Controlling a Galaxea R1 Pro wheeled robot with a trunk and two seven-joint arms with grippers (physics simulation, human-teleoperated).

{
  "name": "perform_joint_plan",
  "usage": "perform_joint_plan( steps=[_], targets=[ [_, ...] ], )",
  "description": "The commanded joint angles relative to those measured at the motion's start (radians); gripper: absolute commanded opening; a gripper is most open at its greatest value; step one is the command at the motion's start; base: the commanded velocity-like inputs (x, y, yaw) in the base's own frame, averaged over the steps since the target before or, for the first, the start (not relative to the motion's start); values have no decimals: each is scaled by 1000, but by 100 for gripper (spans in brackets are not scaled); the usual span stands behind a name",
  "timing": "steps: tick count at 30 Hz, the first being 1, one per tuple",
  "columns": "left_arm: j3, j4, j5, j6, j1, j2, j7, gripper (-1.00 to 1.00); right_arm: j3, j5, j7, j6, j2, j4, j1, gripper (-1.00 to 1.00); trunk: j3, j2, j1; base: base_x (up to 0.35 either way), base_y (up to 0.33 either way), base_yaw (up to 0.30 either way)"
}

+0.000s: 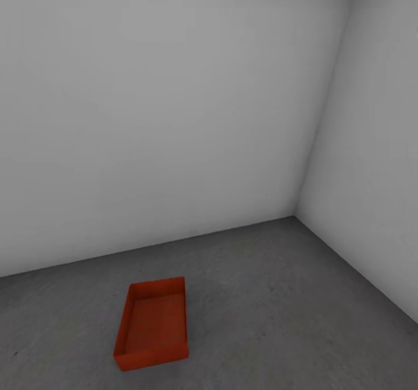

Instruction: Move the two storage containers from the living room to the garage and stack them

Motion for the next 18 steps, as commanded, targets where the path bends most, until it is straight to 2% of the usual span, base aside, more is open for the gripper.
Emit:
perform_joint_plan(
  steps=[1, 18],
  targets=[
    [-8, 0, 9, 0, 0, 0, 3, 100, 8, -4, -4, -5, 0, 3, -1, 100, 0, -1, 0, 0, 0, 0],
    [-6, -2, 11, 0, 0, -2, 3, 100, 8, -2, -5, -8, 2, 3, -1, 100, 20, -1, 0, 0, 0, 0]
  ],
)
